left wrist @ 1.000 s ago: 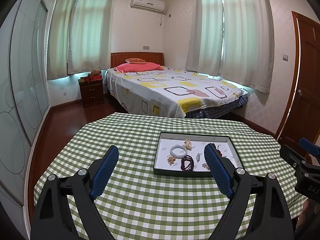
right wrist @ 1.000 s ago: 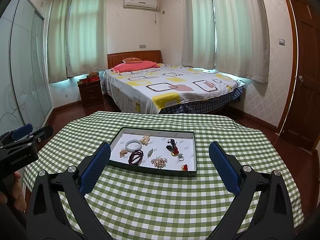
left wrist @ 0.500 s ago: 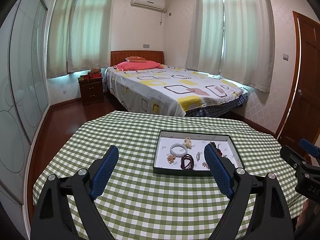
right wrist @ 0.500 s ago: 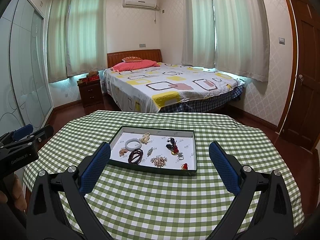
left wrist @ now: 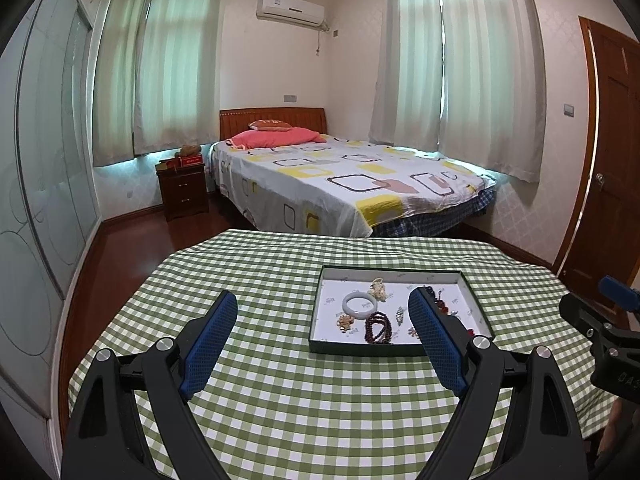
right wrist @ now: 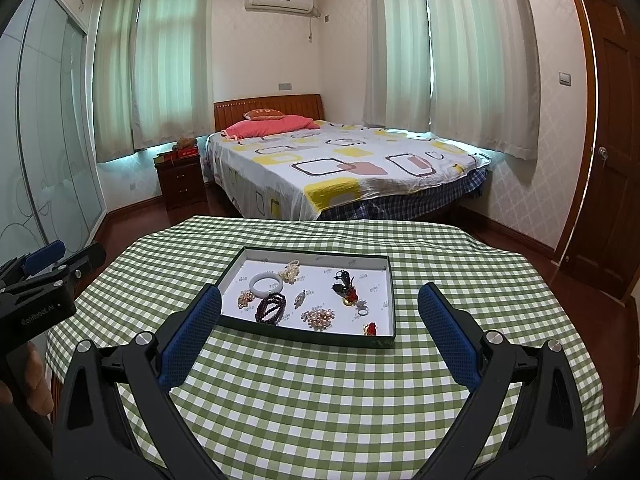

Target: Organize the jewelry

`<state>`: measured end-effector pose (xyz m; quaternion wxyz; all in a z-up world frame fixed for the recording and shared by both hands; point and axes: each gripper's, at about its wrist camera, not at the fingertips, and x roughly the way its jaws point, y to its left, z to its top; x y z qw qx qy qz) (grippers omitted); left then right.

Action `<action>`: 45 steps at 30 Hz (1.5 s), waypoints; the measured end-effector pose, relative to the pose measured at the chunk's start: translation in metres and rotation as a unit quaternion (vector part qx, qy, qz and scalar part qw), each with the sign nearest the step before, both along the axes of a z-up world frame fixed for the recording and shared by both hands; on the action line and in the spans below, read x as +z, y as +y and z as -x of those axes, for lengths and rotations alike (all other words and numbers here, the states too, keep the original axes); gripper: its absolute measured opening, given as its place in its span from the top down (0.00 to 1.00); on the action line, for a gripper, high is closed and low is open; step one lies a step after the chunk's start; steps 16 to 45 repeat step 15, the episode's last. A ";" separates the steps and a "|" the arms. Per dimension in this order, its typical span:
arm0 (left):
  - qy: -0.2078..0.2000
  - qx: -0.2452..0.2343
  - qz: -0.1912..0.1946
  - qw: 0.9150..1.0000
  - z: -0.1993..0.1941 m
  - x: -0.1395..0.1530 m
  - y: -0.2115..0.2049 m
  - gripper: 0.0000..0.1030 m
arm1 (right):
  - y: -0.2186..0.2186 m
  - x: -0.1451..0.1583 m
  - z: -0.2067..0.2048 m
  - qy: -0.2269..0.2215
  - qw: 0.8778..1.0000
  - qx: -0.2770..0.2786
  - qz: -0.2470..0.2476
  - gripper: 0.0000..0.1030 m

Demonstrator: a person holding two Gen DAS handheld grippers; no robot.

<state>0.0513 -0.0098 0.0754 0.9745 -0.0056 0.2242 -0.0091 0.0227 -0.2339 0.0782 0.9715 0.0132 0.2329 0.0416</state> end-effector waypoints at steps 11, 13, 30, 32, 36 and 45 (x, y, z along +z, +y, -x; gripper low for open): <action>-0.003 -0.008 -0.006 1.000 -0.012 -0.008 -0.004 0.18 | -0.001 -0.006 -0.010 0.012 1.000 -0.004 0.001 0.07; 0.012 -0.012 -0.006 1.000 -0.019 -0.014 -0.004 0.18 | -0.004 -0.009 -0.013 0.016 1.000 -0.006 -0.001 0.07; 0.030 -0.011 -0.002 0.999 -0.026 -0.022 -0.001 0.18 | -0.006 -0.013 -0.018 0.021 1.000 -0.009 -0.002 0.07; 0.030 -0.011 -0.002 0.999 -0.026 -0.022 -0.001 0.18 | -0.006 -0.013 -0.018 0.021 1.000 -0.009 -0.002 0.07; 0.030 -0.011 -0.002 0.999 -0.026 -0.022 -0.001 0.18 | -0.006 -0.013 -0.018 0.021 1.000 -0.009 -0.002 0.07; 0.030 -0.011 -0.002 0.999 -0.026 -0.022 -0.001 0.18 | -0.006 -0.013 -0.018 0.021 1.000 -0.009 -0.002 0.07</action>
